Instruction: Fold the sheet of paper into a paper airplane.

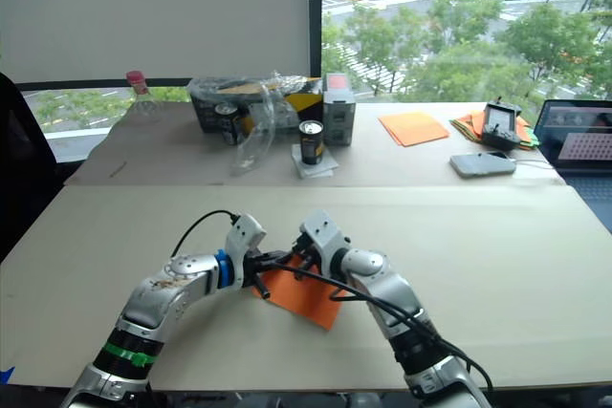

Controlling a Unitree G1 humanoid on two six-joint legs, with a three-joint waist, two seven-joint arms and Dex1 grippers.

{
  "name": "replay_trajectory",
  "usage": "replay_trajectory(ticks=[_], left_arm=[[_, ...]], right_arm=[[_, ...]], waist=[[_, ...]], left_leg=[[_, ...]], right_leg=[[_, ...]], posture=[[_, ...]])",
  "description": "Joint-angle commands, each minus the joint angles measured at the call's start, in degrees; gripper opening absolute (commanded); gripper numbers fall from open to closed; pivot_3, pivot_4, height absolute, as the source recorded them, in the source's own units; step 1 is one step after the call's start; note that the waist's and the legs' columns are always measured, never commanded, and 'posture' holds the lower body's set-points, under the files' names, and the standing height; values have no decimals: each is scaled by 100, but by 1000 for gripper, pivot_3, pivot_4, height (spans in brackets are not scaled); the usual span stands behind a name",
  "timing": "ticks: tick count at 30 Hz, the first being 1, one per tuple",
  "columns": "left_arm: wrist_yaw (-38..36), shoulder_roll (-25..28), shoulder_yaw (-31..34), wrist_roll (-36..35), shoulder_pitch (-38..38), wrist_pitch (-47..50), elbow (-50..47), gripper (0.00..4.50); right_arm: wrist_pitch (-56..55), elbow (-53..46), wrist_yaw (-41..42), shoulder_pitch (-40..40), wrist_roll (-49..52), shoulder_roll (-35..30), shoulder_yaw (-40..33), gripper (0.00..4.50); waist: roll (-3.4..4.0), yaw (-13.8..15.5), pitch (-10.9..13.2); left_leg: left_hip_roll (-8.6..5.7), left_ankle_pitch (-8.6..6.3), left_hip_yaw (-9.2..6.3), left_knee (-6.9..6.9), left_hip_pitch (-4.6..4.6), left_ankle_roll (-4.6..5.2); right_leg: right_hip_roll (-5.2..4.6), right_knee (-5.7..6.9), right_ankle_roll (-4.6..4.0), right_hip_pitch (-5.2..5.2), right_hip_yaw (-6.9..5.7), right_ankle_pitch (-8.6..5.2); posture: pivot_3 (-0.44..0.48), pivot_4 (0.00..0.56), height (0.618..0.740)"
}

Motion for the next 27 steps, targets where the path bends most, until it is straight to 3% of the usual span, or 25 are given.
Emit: replay_trajectory(ticks=[1, 7, 18, 27], left_arm=[[12, 24, -66, 38, 22, 25, -58, 32], [-27, 38, -158, 110, -172, -37, 64, 32], [-82, 29, -208, 131, -216, -115, 164, 32], [-120, -1, -235, 164, -288, -189, 269, 32]], right_arm=[[151, 52, -70, 104, -73, -181, -216, 0], [50, 96, 40, 211, -39, -587, -493, 0], [-603, -245, 73, 118, 219, -437, -1002, 0], [-391, -751, 436, 531, 90, -591, -396, 0]], waist=[[0, 12, 0], [0, 42, 0], [0, 16, 0], [0, 0, 0]], left_leg=[[-1, 0, 0, 2, 0, 0], [-3, 0, -1, 5, 0, 1], [-2, 0, 0, 5, -5, 1], [-1, 0, 0, -3, -5, 1]], right_leg=[[0, 0, 0, 0, 0, 0], [-2, -2, 0, 7, -1, 0], [-2, -2, 0, 1, 0, 0], [-1, -6, 0, -1, -1, 0]], posture=[[0, 150, 670], [0, 150, 670], [0, 150, 670], [0, 150, 670]])
